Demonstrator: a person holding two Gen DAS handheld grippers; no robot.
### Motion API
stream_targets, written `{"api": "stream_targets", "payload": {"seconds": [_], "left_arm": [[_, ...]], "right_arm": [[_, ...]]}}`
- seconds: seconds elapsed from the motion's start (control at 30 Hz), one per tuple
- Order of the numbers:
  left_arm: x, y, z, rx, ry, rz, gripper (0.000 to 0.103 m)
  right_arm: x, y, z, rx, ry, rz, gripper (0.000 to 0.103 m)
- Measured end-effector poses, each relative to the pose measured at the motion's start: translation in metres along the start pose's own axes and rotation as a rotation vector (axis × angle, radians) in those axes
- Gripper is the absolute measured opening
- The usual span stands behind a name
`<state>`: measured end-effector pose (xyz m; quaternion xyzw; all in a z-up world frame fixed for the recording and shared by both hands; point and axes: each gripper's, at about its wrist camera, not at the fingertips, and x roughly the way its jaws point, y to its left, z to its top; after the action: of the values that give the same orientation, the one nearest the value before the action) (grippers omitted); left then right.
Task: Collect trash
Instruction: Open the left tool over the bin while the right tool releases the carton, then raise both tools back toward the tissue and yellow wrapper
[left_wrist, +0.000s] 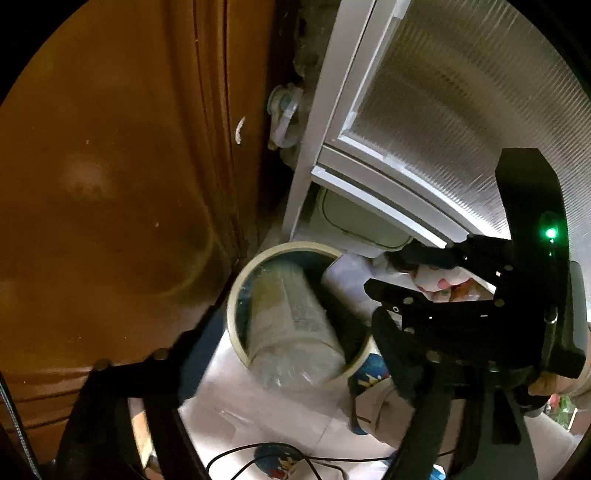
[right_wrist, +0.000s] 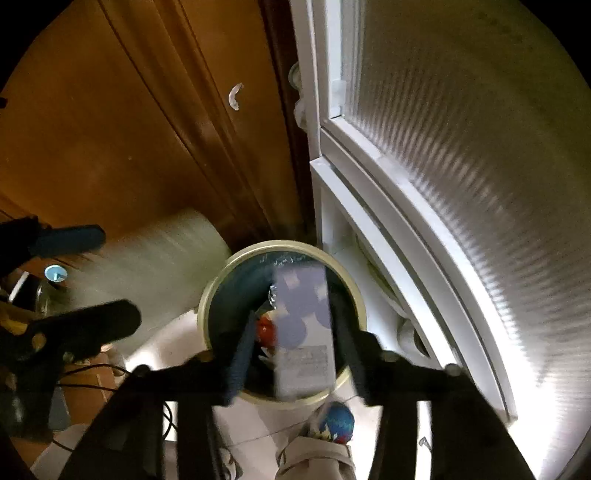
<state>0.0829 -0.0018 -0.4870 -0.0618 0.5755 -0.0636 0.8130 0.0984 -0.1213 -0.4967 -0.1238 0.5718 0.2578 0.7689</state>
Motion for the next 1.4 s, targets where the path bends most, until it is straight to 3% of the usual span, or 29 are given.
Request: {"api": "stream_targets", "payload": {"seconds": [0.23, 0.53, 0.93, 1.07, 1.13, 1.4], "left_arm": [[0.001, 0.007, -0.004, -0.017, -0.015, 0.022, 0.085], [-0.047, 0.0, -0.007, -0.015, -0.076, 0.026, 0.086], [-0.199, -0.039, 0.023, -0.01, -0.213, -0.014, 0.091], [-0.259, -0.05, 0.047, -0.011, -0.278, -0.029, 0.094], [-0.287, -0.054, 0.061, -0.012, -0.304, -0.038, 0.102], [-0.365, -0.067, 0.122, -0.053, -0.389, -0.057, 0.102]], "right_arm": [[-0.001, 0.004, -0.002, 0.014, -0.023, -0.006, 0.056], [-0.041, 0.013, 0.002, 0.04, -0.063, 0.022, 0.056], [-0.19, 0.019, 0.01, 0.027, -0.159, 0.051, 0.056], [-0.243, 0.02, 0.019, 0.01, -0.178, 0.065, 0.056], [-0.273, 0.022, 0.027, -0.004, -0.205, 0.056, 0.056], [-0.349, -0.001, 0.073, 0.049, -0.3, 0.027, 0.056]]}}
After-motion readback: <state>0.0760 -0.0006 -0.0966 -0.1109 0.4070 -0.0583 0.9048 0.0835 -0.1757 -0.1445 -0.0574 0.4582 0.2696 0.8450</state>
